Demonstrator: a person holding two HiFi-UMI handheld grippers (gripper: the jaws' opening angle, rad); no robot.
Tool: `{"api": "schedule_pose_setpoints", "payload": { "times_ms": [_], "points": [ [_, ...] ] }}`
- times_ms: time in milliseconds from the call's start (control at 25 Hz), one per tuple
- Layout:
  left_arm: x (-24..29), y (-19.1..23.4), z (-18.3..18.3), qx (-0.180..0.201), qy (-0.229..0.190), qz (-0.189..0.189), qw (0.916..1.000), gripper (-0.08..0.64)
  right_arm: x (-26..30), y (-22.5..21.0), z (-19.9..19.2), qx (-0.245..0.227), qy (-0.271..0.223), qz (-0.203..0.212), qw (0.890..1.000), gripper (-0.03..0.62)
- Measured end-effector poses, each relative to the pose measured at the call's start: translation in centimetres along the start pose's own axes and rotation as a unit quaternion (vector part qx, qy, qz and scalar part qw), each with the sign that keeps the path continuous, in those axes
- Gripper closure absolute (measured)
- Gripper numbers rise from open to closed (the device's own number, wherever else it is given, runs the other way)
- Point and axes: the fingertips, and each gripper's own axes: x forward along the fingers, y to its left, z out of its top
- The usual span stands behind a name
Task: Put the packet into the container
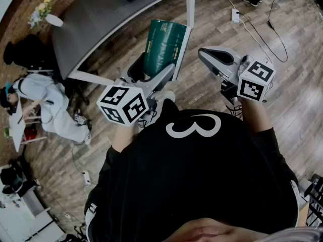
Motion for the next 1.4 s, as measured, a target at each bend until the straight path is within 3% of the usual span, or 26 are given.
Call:
{"api": "schedule_pose_setpoints", "payload": {
  "times_ms": [560,1000,1400],
  "points": [
    [1.6,2.3,-1.9,-0.016,0.022,0.004,0.9996,0.135,1.4,-2.7,-2.2,0.045,-0.005,-0.010,0.999,0.591],
    [5.6,13.3,0.3,-0.048,0.055,-0.011,0.9973,0.135,10.6,-9.1,-1.6,0.086,0.021,-0.039,0.995,0.591],
    [7.7,23.9,4.5,-0.038,0.050,-0.018,0.9979,0.135,20.4,-13.8,1.2,0.078,0.036,-0.062,0.994,0.591]
  ]
}}
